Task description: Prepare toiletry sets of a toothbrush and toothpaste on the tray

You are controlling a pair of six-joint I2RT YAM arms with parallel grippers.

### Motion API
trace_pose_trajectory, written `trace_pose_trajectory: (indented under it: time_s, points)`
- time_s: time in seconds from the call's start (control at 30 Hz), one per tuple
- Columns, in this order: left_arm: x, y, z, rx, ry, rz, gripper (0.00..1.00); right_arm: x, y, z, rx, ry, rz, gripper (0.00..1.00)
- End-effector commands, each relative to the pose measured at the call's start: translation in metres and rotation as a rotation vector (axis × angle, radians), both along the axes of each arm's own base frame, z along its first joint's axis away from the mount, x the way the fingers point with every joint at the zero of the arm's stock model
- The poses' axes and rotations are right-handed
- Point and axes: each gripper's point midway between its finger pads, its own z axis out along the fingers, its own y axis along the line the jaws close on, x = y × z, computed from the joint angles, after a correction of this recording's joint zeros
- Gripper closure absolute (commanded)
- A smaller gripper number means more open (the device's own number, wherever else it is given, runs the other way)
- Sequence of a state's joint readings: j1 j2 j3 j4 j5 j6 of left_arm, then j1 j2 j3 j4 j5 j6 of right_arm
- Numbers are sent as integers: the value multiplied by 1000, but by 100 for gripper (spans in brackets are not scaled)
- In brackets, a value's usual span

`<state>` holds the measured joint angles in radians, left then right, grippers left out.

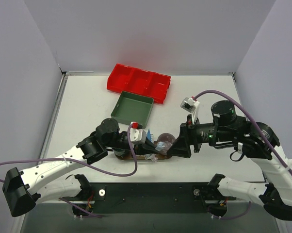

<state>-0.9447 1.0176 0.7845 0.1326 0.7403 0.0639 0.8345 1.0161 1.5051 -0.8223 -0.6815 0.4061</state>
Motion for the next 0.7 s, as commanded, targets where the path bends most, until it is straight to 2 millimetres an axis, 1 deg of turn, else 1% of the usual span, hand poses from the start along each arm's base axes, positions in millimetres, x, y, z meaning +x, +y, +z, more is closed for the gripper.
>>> trace_pose_trajectory:
  time_s: [0.0,0.03,0.1,0.13,0.2,0.3,0.33,0.37,0.4,0.5,0.53,0.67]
  points:
    - [-1,0,36,-90,-56,-10,100,30,-18,-8,-100,-190,-150,44]
    - [-1,0,36,-92,-58,-8,100,30,-17,-12,-107,-204,-149,44]
    - [0,0,34,-88,-55,-7,100,35,-13,-10,-105,-253,-161,44]
    - [-1,-1,35,-88,-54,-7,100,37,-12,-12,-122,-292,-169,44]
    - [-1,0,35,-88,-54,-8,100,39,-9,-9,-117,-341,-169,43]
    - [-1,-1,35,-88,-55,-11,100,41,-2,-9,-123,-402,-159,41]
    - [-2,-1,35,-87,-53,-14,100,43,1,-12,-137,-414,-154,41]
    - [-2,-1,33,-83,-50,-14,100,40,5,-12,-134,-421,-134,40]
    - [-1,-1,34,-83,-52,-11,100,39,10,-13,-130,-429,-121,40]
    - [-1,-1,34,-82,-52,-11,100,36,19,-14,-126,-453,-93,40]
    - [-1,-1,34,-82,-52,-13,100,37,21,-14,-129,-459,-92,41]
    - [-1,-1,33,-81,-53,-11,100,36,28,-18,-143,-462,-69,51]
